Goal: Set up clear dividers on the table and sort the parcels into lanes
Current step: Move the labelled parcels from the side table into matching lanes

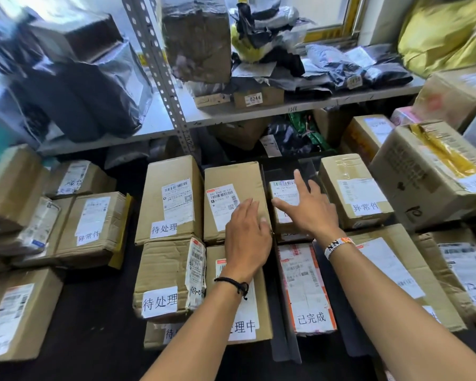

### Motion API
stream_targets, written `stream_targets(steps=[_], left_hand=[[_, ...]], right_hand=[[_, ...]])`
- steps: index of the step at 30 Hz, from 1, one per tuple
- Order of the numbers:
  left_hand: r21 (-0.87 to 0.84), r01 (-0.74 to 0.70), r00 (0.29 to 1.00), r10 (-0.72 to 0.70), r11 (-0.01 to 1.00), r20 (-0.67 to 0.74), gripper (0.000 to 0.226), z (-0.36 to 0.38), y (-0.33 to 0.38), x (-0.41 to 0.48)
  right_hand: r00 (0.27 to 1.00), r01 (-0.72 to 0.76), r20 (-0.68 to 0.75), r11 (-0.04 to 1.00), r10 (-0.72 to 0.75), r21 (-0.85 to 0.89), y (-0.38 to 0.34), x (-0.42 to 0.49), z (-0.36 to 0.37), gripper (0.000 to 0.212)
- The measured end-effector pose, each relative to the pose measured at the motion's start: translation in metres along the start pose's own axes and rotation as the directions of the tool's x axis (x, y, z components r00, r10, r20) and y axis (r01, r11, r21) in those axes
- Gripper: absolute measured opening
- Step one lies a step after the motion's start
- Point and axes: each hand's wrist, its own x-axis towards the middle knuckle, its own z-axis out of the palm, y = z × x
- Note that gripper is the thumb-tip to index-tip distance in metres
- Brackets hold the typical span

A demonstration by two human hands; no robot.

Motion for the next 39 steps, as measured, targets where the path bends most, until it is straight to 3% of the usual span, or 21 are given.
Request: stream_targets(steps=[4,8,14,20,29,35,39], left_hand=[[-0.003,-0.045,0.996,0.045,0.999,-0.075,0.053,-0.023,0.013,0.003],[0.038,-0.07,0.974,0.077,0.997,-0.212,0.052,-0.058,0.018,0.005],[0.063,0.023,0.911,0.005,0.998,-0.412,0.05,-0.118,-0.008,-0.009],[0.019,0.149,0.812,-0.112,0.989,-0.573,0.048,-0.191,-0.061,-0.033],[-0.062,0.323,0.679,-0.277,0.944,-0.68,0.045,-0.264,-0.14,-0.088],[-0.139,0.382,0.636,-0.369,0.914,-0.677,0.046,-0.292,-0.198,-0.114],[-0.217,0.357,0.636,-0.407,0.908,-0.656,0.047,-0.324,-0.243,-0.11]], right_hand=[[0.989,0.09,-0.124,0.995,-0.084,0.043,-0.018,-0.011,-0.024,0.092],[0.946,0.285,-0.189,0.955,-0.265,0.085,-0.058,-0.027,-0.043,0.081],[0.839,0.517,-0.253,0.851,-0.482,0.092,-0.136,-0.056,-0.051,0.066],[0.745,0.663,-0.212,0.737,-0.633,0.132,-0.214,-0.089,-0.035,0.066],[0.622,0.773,-0.104,0.588,-0.776,0.237,-0.311,-0.145,0.012,0.065],[0.59,0.782,-0.049,0.555,-0.806,0.283,-0.37,-0.173,0.05,0.066],[0.607,0.751,-0.017,0.567,-0.794,0.339,-0.415,-0.182,0.076,0.066]])
